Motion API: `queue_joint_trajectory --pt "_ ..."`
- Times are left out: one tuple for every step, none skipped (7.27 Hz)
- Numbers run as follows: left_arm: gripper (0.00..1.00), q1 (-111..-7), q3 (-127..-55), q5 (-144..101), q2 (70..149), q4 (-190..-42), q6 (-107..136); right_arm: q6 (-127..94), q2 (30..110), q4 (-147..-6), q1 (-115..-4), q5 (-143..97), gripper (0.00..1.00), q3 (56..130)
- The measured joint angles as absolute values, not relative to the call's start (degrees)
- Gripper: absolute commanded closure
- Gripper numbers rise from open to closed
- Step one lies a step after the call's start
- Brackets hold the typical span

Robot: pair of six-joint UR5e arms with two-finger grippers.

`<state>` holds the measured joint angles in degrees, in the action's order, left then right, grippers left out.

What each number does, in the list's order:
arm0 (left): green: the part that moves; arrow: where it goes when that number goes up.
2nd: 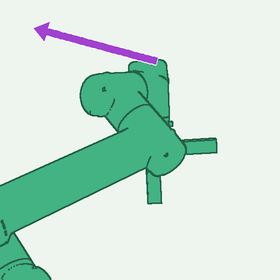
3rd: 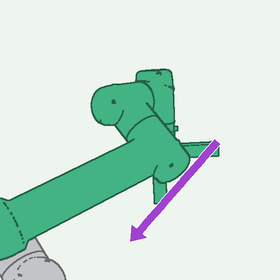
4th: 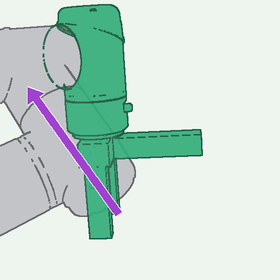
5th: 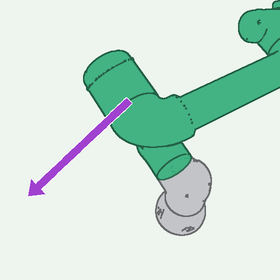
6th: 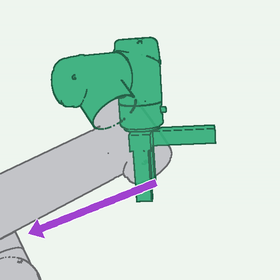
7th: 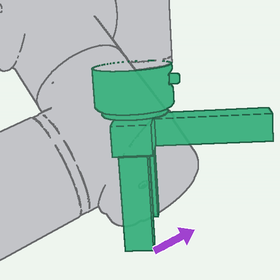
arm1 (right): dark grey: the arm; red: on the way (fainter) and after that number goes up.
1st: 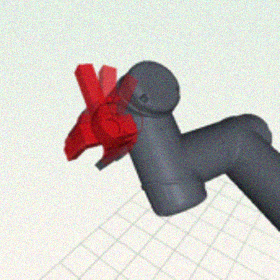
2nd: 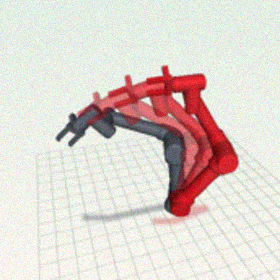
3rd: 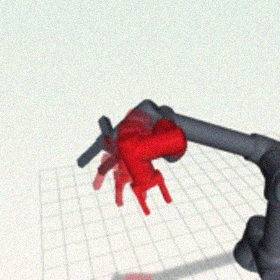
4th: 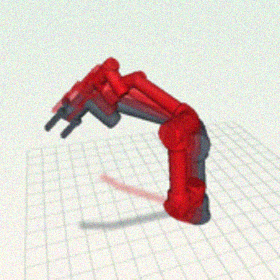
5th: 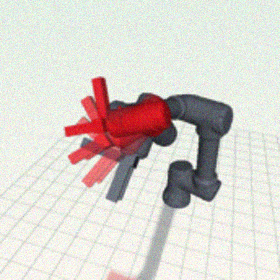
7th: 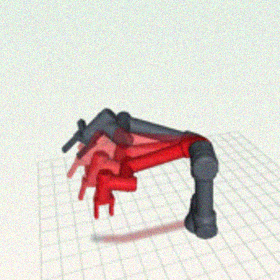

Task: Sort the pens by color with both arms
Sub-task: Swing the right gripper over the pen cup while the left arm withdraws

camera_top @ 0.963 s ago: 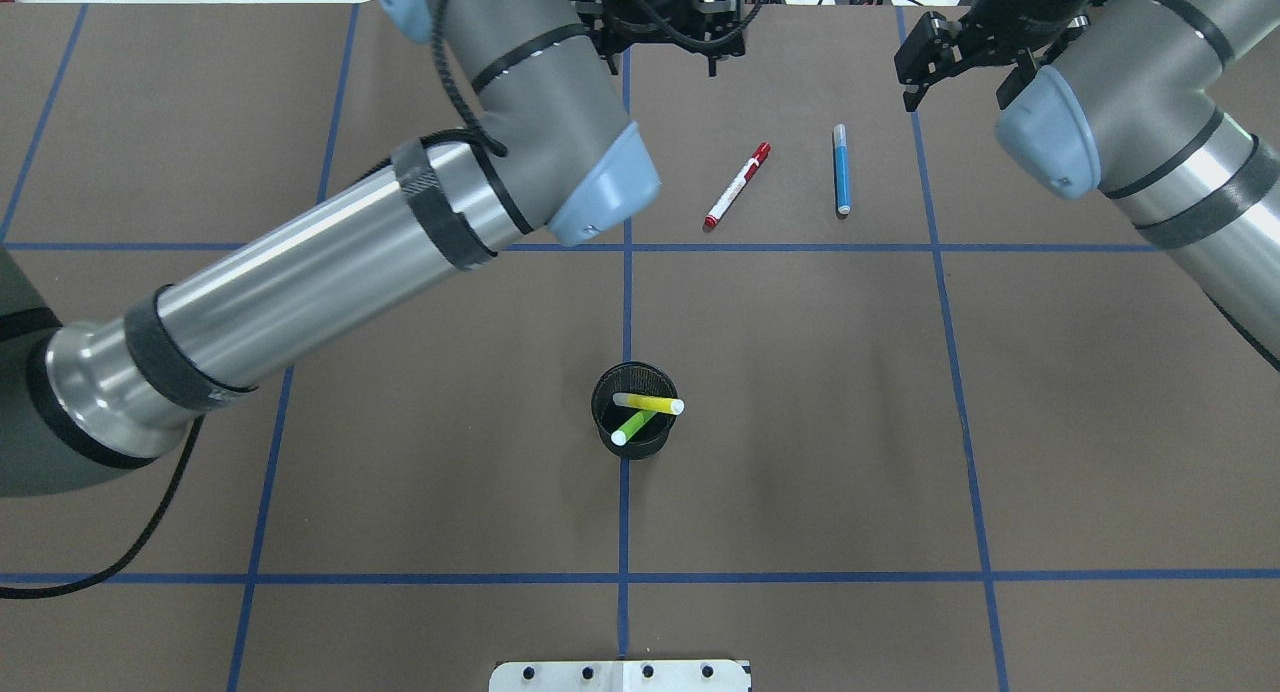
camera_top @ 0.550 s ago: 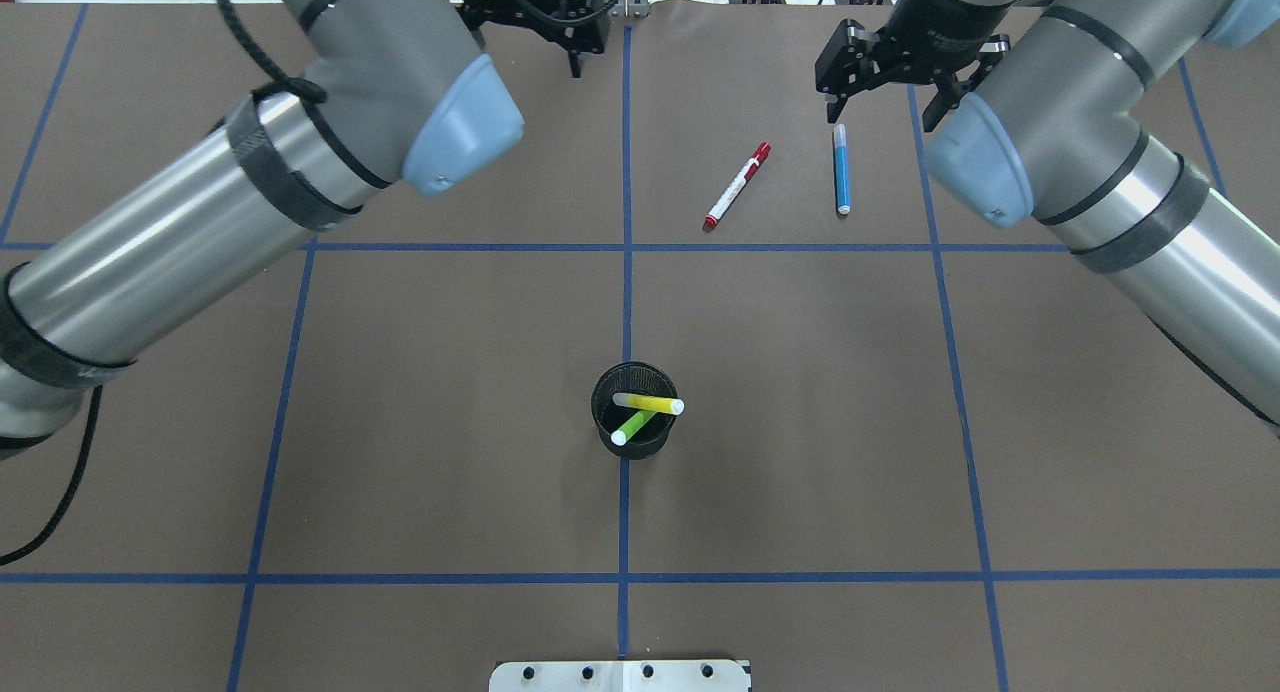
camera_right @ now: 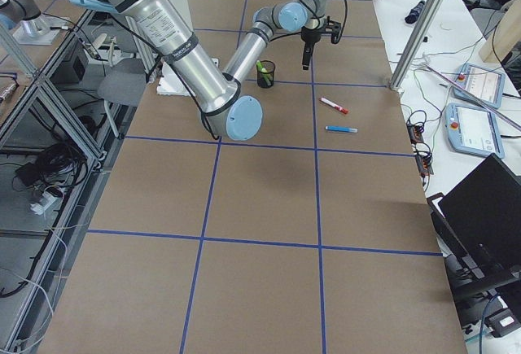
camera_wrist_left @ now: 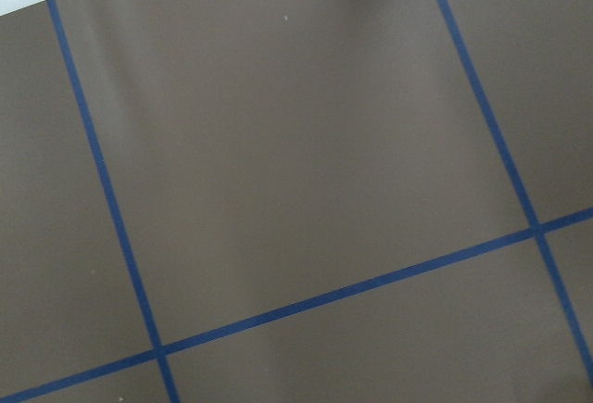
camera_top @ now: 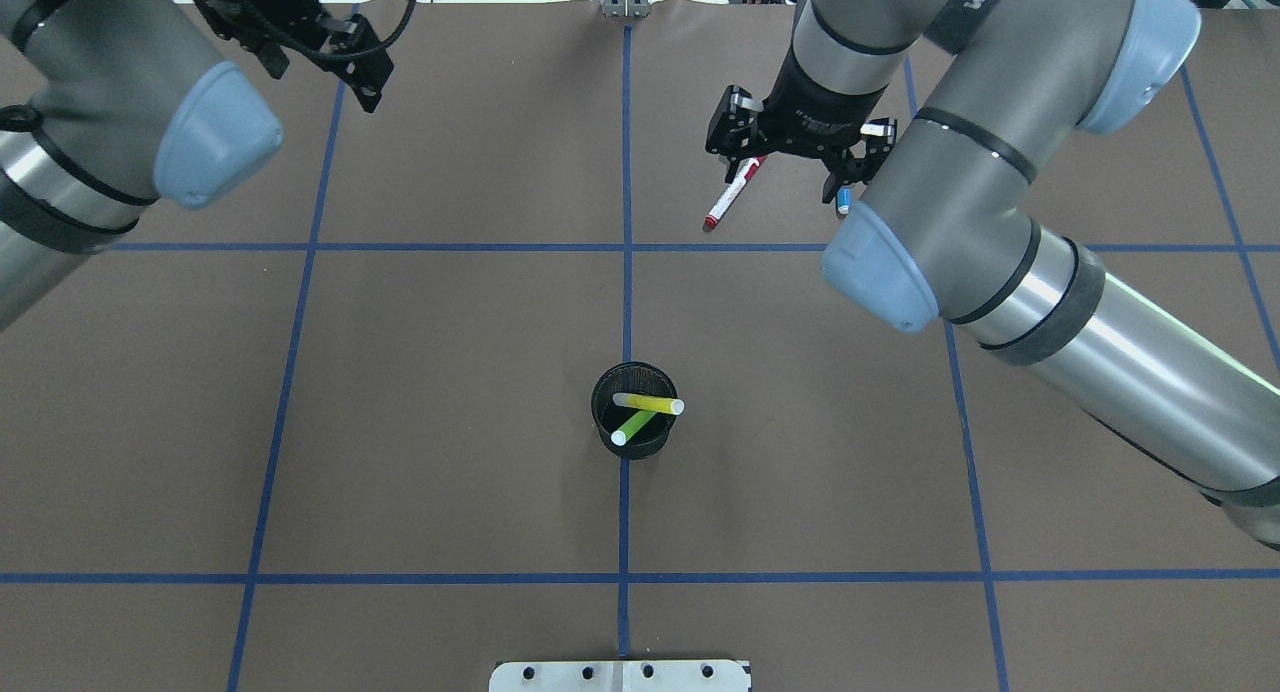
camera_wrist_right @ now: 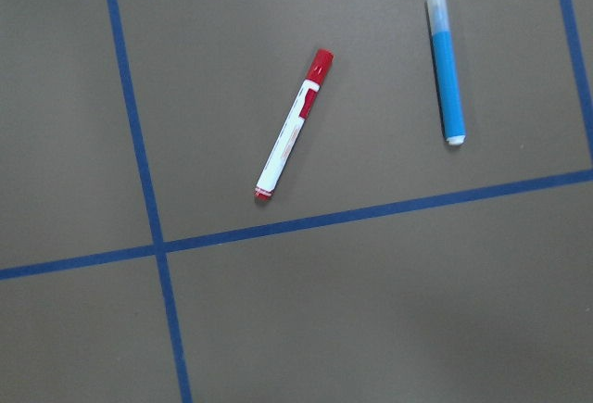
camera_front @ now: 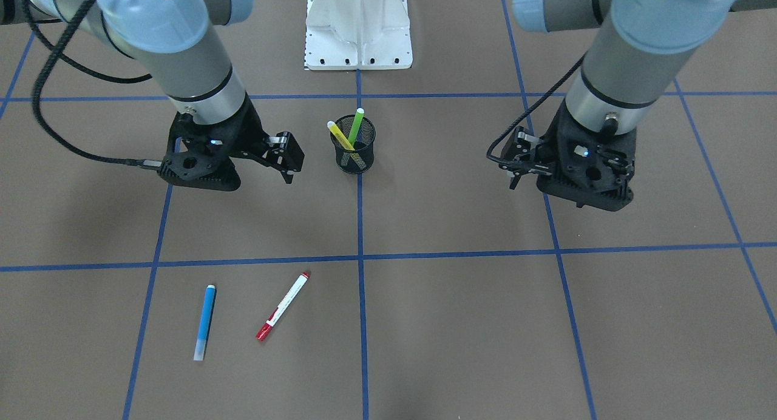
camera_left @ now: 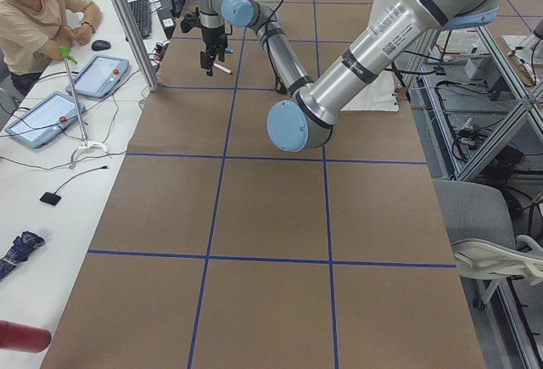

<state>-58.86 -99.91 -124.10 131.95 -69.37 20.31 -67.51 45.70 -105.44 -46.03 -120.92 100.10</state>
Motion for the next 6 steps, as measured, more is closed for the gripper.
queue_joint_trajectory --pt "0.01 -59.4 -100.9 -124.9 129.6 -69.6 17.7 -70.4 45.3 -105.5 -42.7 -118.2 0.01 100.4" --pt "0.01 -59.6 -101.3 -125.2 128.5 -69.8 16.7 -72.0 45.3 -105.6 -39.1 -114.6 0.01 101.0" --pt "0.00 -59.6 -101.4 -125.3 128.0 -69.8 16.5 -72.4 45.4 -105.8 -35.8 -111.4 0.01 101.5" --pt "0.00 -59.6 -101.4 -125.3 127.9 -69.9 16.6 -71.8 45.6 -106.0 -33.1 -109.1 0.01 101.8" --pt "0.00 -59.6 -101.5 -125.3 127.8 -69.9 16.7 -71.1 45.3 -107.1 -31.2 -108.1 0.03 102.0" --pt "0.00 -59.6 -101.5 -125.3 127.7 -69.9 16.8 -71.8 44.3 -109.5 -29.9 -108.5 0.05 102.3"
